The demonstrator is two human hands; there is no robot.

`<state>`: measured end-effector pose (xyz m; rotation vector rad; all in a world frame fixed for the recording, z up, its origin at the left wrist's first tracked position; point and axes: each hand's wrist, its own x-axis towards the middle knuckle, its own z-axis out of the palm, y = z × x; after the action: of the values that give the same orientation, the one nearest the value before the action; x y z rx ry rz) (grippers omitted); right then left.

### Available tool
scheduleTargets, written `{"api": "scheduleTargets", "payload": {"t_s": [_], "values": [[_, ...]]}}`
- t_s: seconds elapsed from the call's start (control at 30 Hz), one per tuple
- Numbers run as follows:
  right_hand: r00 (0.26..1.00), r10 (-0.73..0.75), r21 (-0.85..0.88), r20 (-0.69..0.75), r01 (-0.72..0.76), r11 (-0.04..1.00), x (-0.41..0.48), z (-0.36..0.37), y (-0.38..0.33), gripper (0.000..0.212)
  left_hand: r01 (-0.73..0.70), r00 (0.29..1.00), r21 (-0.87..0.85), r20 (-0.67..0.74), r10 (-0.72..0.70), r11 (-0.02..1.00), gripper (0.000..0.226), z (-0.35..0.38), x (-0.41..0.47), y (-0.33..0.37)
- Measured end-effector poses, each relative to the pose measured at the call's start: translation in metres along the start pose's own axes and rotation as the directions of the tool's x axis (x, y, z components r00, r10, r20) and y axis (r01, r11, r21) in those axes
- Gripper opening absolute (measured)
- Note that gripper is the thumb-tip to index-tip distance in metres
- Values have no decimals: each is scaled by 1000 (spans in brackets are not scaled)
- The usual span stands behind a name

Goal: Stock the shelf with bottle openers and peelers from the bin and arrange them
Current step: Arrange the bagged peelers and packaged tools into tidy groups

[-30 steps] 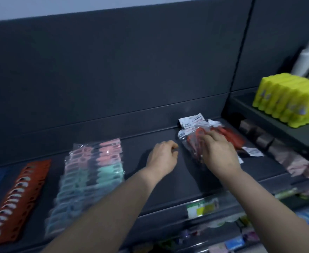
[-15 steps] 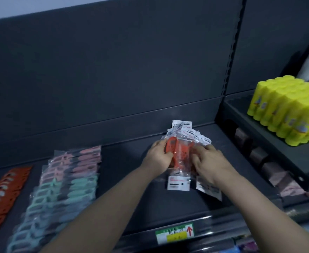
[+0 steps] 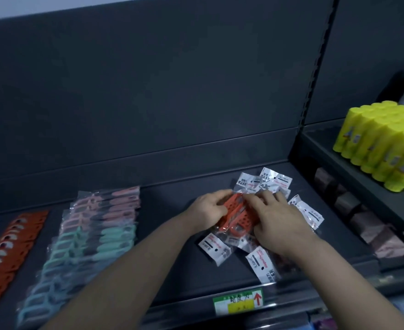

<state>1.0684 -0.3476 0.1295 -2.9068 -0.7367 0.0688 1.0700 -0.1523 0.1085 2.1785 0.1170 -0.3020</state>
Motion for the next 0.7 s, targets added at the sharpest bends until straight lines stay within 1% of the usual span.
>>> {"api": "scheduleTargets", "payload": {"t_s": [0.03, 0.1, 0.13, 0.17, 0.2, 0.27, 0.37, 0.43, 0.53, 0.6, 0.7], "values": [[1000, 19, -25, -11, -19, 1000, -4, 1, -1, 69, 20, 999, 32, -42, -18, 999, 57, -1, 0, -1], [995, 57, -18, -86, -58, 998, -3, -3, -4, 64, 120, 982, 169, -163, -92, 978, 61, -6, -5, 1], [987, 75, 6, -143, -74, 997, 0, -5, -5, 61, 182, 970, 226, -198, -138, 957, 63, -9, -9, 0], [976, 90, 40, -198, -84, 996, 2, -4, -5, 55, 228, 963, 241, -200, -182, 943, 60, -13, -14, -1], [966, 104, 77, -235, -89, 993, 4, -2, -6, 50, 246, 961, 211, -179, -209, 946, 52, -15, -18, -3], [965, 119, 115, -236, -94, 989, 5, 5, -8, 41, 216, 967, 74, -153, -203, 974, 33, -18, -26, -8], [974, 118, 102, -193, -99, 990, 2, 11, -10, 33, 157, 958, -105, -224, -177, 982, 20, -22, -28, -12], [974, 120, 58, -194, -110, 992, 3, 8, -12, 32, 132, 943, -126, -291, -164, 983, 17, -28, -27, -10], [969, 126, 29, -215, -122, 992, 7, 3, -15, 32, 137, 904, 23, -412, -115, 990, 14, -46, -24, -12], [972, 116, 37, -205, -111, 993, 9, 0, -16, 35, 159, 885, 144, -460, -76, 977, 15, -57, -23, -12], [994, 13, 98, -112, -2, 995, 7, -3, -17, 44, 205, 884, 289, -464, -51, 935, 17, -65, -16, -14]]}}
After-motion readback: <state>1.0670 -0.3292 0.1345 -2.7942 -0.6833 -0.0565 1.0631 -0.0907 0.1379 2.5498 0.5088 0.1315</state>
